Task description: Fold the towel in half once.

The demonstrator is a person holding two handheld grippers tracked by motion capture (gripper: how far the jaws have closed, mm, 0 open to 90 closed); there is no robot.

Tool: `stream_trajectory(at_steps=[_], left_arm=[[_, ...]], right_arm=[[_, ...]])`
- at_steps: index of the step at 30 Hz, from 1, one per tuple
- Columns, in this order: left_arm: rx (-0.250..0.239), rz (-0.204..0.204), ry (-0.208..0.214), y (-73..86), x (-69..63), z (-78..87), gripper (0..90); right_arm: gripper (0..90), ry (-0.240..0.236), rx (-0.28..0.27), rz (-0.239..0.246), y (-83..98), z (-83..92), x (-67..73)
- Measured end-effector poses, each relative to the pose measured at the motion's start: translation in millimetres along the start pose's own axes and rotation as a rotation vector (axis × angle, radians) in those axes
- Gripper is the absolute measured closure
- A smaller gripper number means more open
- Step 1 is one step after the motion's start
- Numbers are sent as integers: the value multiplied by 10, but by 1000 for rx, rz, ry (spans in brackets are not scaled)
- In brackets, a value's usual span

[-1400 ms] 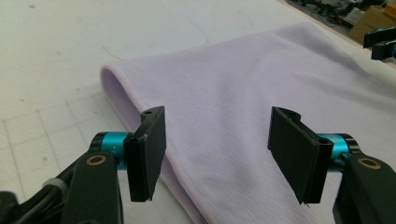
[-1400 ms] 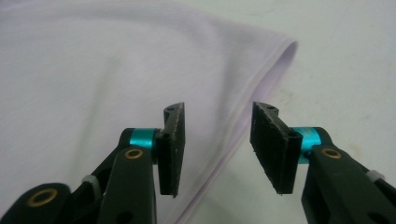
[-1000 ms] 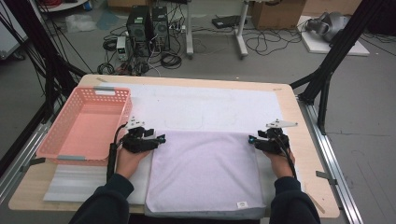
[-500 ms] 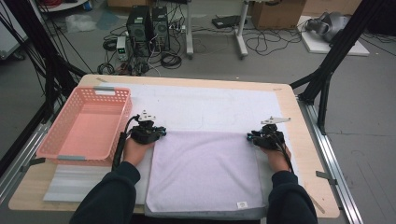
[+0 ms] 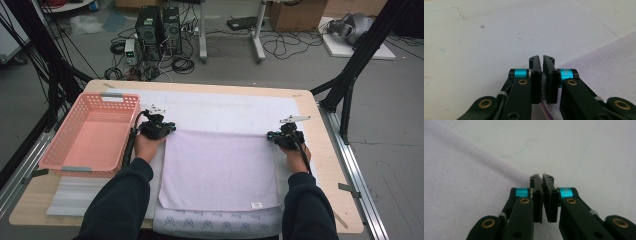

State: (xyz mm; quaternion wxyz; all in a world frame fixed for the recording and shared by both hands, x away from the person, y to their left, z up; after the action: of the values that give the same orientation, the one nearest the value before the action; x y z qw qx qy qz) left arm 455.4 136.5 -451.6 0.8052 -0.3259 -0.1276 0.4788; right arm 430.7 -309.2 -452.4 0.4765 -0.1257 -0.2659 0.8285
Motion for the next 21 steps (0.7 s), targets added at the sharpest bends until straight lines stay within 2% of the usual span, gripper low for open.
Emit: stream_trajectory(at_steps=[2,4,6,9,11,16,19,20,21], left_arm=[[-3,6,-7,-92,45,-12,852],[-52,12,-10,-174,85,-11,852],[-35,26,-10,-272,136,-21,852],[-75,21,-22,-412,179,-10,852],[-101,1,-26,-496,207,17,851],[-152,9,-32,-591,277,59,850],[-126,38,-24,-558,303,20,844],[-110,51,-19,-548,299,1,817],[-96,70,-17,-542,290,-17,724]], right_arm=[[869,15,-9,3,-81,-10,-29],[869,24,-28,7,-166,-13,-57],[868,38,-52,0,-249,-12,-92],[868,63,-72,-2,-374,-28,-131],[868,84,-84,-4,-458,-30,-153],[868,111,-108,2,-639,-6,-173],[867,128,-125,8,-700,-30,-152],[866,129,-120,-1,-697,-63,-147],[859,125,-111,-19,-686,-99,-145]])
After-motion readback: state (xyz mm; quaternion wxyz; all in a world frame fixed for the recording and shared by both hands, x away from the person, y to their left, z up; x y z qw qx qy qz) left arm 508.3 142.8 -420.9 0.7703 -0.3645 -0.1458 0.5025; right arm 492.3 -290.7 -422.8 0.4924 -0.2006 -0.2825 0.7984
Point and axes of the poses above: each handheld gripper's, and its own axes: z roughly backward along the jaws, y roughly out of its underside, x roughly to its left, the point moved 2 cm from there along -z, roughly forward along the jaws, and after that the axes turned 14 degrees about x, right-handed, at the moved point
